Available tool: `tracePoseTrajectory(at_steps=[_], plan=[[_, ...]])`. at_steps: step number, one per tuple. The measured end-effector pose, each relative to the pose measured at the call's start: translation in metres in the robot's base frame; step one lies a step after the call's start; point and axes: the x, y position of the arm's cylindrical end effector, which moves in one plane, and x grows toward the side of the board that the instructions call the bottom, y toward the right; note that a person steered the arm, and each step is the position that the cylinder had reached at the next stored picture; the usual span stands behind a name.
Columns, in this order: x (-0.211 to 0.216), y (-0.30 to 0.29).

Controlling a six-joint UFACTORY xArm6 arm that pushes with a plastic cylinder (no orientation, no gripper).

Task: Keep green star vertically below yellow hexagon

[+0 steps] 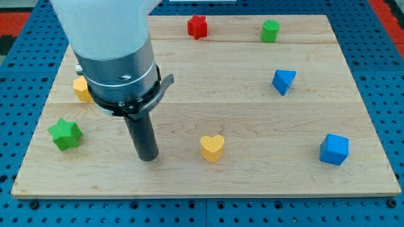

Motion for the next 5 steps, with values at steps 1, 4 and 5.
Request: tracePoseTrajectory(at_steps=[1,4,5], plan=[[0.0,0.012],[0.016,-0.002],[0.016,-0.046]])
